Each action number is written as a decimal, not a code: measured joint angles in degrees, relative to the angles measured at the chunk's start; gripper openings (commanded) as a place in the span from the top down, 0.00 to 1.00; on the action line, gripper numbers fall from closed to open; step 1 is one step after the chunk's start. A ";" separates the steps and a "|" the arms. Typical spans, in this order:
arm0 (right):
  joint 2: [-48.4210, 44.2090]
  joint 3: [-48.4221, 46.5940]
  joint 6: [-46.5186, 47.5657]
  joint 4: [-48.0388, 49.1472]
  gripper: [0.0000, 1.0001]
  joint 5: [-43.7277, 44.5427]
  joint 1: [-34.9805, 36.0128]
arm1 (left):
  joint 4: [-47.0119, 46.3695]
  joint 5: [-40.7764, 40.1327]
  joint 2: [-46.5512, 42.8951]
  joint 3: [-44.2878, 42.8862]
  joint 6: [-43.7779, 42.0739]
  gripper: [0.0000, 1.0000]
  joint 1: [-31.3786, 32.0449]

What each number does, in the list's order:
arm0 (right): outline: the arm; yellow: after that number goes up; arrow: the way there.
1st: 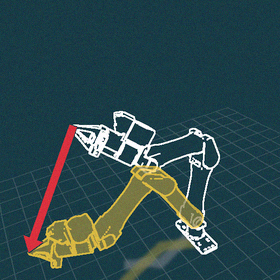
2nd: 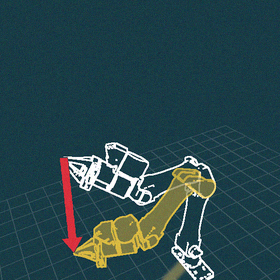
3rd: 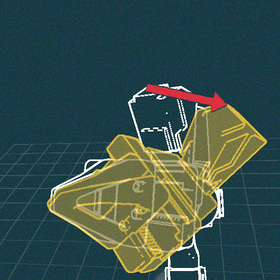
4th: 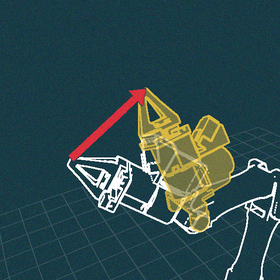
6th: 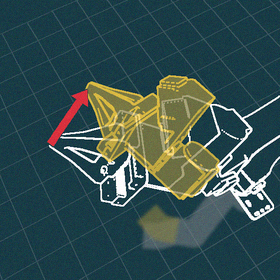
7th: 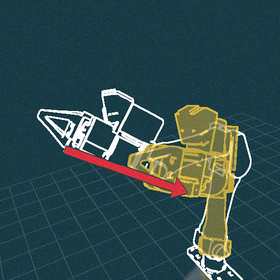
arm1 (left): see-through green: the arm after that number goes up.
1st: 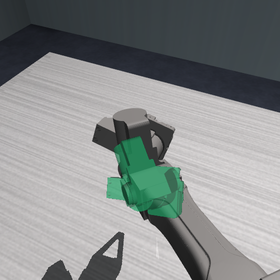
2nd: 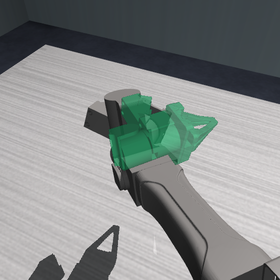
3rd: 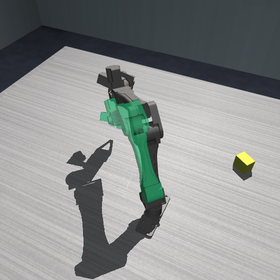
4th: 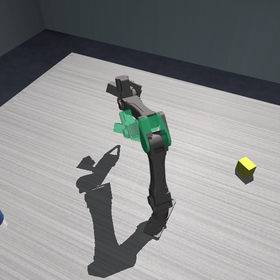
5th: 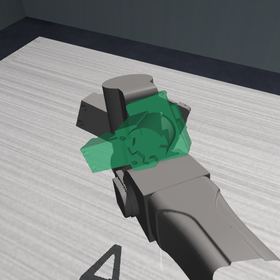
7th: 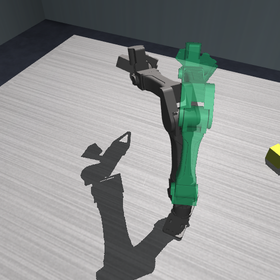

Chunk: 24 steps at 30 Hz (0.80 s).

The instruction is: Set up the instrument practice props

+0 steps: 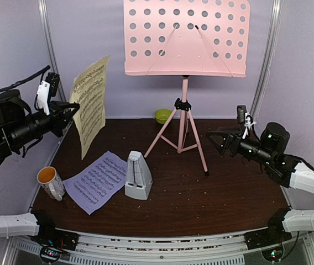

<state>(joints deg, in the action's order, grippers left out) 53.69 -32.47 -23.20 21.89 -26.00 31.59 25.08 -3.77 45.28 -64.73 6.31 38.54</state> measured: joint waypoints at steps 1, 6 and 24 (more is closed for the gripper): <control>-0.37 -0.39 0.37 -0.11 0.01 -0.26 0.15 | 0.28 2.32 -0.35 -0.76 -0.55 1.00 0.02; -1.55 -2.34 1.33 -0.94 0.01 -1.51 0.81 | 2.95 14.64 -1.73 -4.74 -2.84 1.00 0.00; -1.77 -5.92 5.03 -2.54 0.01 -2.80 8.15 | 0.31 44.44 -1.55 -4.81 1.84 1.00 0.00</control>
<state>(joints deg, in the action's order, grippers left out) 51.92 -38.39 -18.17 19.35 -28.80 39.75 25.39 40.66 43.72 -69.54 8.14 38.54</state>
